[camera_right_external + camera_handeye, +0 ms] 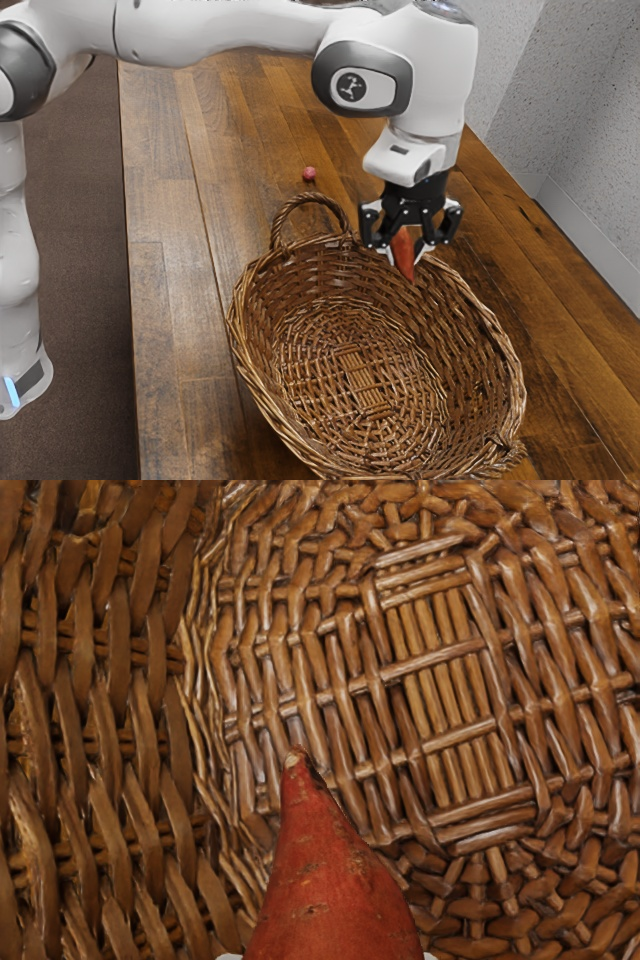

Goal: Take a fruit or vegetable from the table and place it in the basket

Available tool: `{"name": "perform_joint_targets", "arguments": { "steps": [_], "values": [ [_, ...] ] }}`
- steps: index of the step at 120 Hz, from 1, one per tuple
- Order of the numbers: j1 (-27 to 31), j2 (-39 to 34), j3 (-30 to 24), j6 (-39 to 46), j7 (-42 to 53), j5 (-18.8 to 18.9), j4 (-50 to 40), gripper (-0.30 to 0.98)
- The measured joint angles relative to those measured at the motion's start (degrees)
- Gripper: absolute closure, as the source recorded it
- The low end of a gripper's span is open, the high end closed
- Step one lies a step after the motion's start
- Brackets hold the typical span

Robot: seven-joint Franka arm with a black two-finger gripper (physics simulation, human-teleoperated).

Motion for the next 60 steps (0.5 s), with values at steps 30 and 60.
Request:
{"name": "perform_joint_targets", "arguments": {
  "steps": [30,60],
  "values": [
    [-1.68,0.73,-1.98,1.45,-1.72,0.79,-0.09,0.50],
    [-1.12,1.59,-2.49,1.73,-4.43,2.41,0.05,0.09]
  ]
}}
